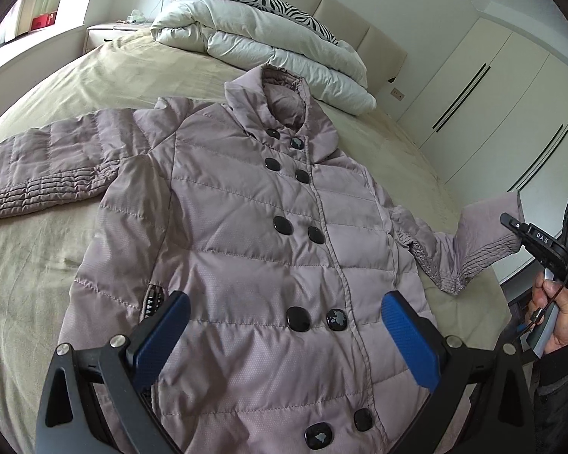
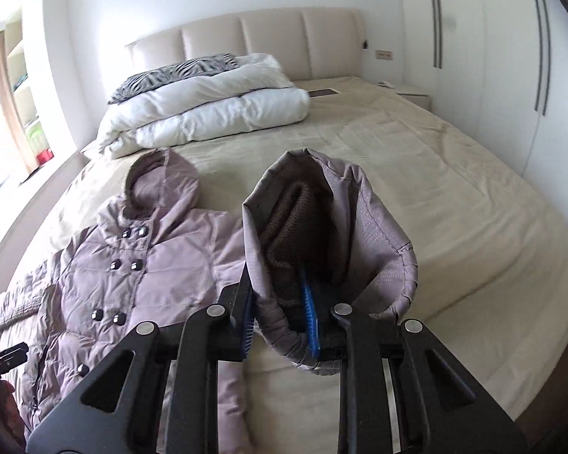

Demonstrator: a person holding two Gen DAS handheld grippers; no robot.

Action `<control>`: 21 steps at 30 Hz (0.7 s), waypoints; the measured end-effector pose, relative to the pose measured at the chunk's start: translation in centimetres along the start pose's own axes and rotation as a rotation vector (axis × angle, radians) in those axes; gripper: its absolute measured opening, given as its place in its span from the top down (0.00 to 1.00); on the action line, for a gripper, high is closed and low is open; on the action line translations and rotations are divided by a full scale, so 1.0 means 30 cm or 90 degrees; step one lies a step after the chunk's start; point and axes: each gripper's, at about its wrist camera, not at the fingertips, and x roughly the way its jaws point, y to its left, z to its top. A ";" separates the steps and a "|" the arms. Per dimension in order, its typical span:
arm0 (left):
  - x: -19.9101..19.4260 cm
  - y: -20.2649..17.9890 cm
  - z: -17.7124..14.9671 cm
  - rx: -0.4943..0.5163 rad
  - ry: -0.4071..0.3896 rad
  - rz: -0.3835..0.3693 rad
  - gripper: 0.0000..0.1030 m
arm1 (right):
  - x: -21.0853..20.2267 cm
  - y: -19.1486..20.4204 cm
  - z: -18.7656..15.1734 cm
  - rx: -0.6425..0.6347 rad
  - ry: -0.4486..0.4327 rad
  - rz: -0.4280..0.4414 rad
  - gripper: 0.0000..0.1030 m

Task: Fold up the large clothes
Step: 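Lift the sleeve with the right gripper and lay it across the coat front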

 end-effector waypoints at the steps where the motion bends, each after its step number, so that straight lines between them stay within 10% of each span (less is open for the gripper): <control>1: -0.016 0.025 0.000 -0.006 -0.005 0.002 0.00 | 0.032 0.133 0.005 -0.025 0.009 0.015 0.80; 10: -0.101 0.240 -0.019 -0.074 -0.025 0.025 0.00 | 0.334 0.826 -0.270 -0.144 0.130 0.088 0.80; 16: -0.081 0.250 -0.021 -0.075 -0.018 0.022 0.00 | 0.421 0.882 -0.376 -0.060 0.220 0.240 0.74; 21: -0.010 0.171 0.011 -0.053 -0.002 0.007 0.00 | 0.259 0.725 -0.347 0.033 0.082 0.279 0.56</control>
